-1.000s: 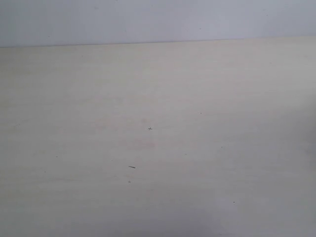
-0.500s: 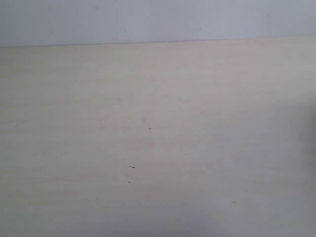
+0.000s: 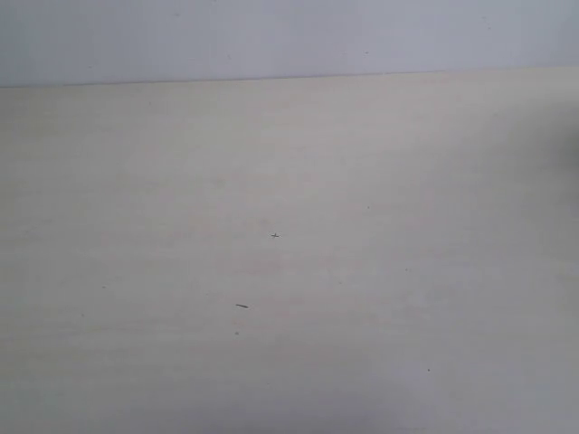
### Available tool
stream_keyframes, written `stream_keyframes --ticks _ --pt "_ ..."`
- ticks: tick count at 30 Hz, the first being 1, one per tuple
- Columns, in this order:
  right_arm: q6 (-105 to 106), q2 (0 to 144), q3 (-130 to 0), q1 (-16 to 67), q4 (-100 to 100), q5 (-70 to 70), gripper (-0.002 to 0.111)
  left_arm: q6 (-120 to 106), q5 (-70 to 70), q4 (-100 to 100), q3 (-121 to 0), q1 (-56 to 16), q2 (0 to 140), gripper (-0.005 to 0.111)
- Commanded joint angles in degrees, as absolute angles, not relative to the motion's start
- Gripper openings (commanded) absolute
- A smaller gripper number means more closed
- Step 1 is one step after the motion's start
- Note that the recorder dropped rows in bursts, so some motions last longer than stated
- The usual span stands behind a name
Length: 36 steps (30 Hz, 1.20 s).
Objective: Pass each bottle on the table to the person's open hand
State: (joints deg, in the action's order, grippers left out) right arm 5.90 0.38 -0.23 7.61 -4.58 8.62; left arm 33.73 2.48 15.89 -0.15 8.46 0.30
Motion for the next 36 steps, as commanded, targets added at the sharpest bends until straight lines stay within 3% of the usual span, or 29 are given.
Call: stream_keyframes --ticks 1,10,21,29,36 --pt "5.9 0.0 0.0 7.4 -4.3 7.6 0.001 34.4 0.0 17.6 0.0 9.7 0.0 0.0" --pt "5.9 0.0 0.0 7.4 -4.3 7.6 0.001 50.0 -6.4 18.7 0.0 5.4 0.0 0.0" --pt "5.9 0.0 0.0 7.4 -4.3 7.6 0.001 49.5 -7.5 18.7 0.0 5.4 0.0 0.0" --pt "5.9 0.0 0.0 7.4 -4.3 7.6 0.001 15.7 -7.6 -1.4 0.0 5.5 0.0 0.0" --pt "5.9 0.0 0.0 7.4 -4.3 7.6 0.001 11.0 -7.6 -3.0 0.0 5.5 0.0 0.0"
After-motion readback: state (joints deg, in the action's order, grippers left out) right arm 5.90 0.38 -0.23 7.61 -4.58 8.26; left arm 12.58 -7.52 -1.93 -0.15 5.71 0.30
